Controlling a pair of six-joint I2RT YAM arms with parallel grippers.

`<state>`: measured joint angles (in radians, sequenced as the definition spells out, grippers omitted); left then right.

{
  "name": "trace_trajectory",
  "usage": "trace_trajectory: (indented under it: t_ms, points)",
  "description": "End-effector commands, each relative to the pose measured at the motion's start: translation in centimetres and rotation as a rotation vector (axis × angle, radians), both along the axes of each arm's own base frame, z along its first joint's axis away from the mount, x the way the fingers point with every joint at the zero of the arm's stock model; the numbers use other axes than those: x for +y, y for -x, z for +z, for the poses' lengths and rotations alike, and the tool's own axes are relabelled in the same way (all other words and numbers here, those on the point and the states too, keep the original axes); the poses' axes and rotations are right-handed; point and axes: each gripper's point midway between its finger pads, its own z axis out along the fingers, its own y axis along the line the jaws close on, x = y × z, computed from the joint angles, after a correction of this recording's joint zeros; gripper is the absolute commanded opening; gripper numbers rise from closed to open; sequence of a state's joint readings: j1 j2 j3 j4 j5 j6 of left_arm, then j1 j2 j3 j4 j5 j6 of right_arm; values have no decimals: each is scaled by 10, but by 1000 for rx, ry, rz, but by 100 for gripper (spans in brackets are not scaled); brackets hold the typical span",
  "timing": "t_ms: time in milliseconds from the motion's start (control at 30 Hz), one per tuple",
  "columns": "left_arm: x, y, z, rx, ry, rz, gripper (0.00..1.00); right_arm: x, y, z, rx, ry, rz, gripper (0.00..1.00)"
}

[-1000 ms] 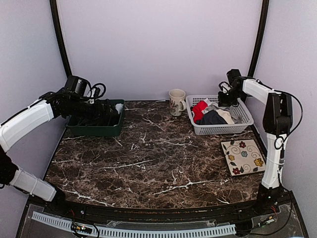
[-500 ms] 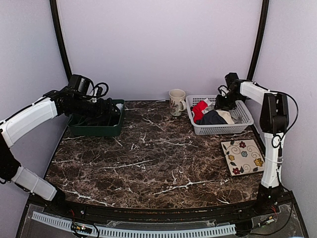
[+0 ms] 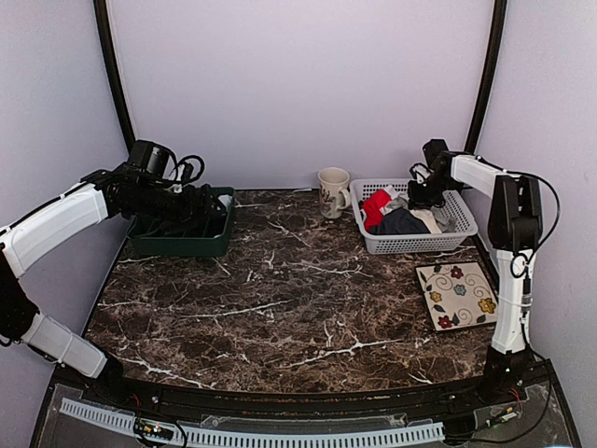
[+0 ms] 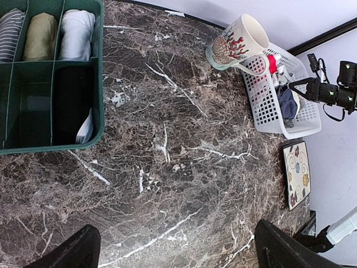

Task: Roll the underwear
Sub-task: Pick up the underwear from the bin.

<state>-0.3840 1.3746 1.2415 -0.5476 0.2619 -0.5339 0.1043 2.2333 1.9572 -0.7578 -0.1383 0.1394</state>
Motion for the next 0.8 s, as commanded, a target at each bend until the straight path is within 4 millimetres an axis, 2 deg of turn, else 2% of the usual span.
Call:
trace_trajectory:
  t_ms: [0, 233, 433, 633, 700, 767]
  points:
    - [1, -5, 14, -41, 8, -5, 99, 1, -4, 78, -160, -32, -6, 0]
    - [-1, -7, 16, -46, 12, -15, 99, 23, 5, 153, -307, -126, 39, 0]
    - [-1, -8, 19, -62, 10, -23, 99, 64, 25, 215, -431, -179, 170, 0]
    - [2, -9, 25, -80, -4, -25, 99, 125, 61, 281, -558, -281, 349, 0]
    - [2, -10, 27, -84, 0, -22, 99, 153, 80, 301, -591, -326, 428, 0]
    - [2, -10, 29, -88, 7, -22, 99, 190, 105, 324, -634, -376, 524, 0]
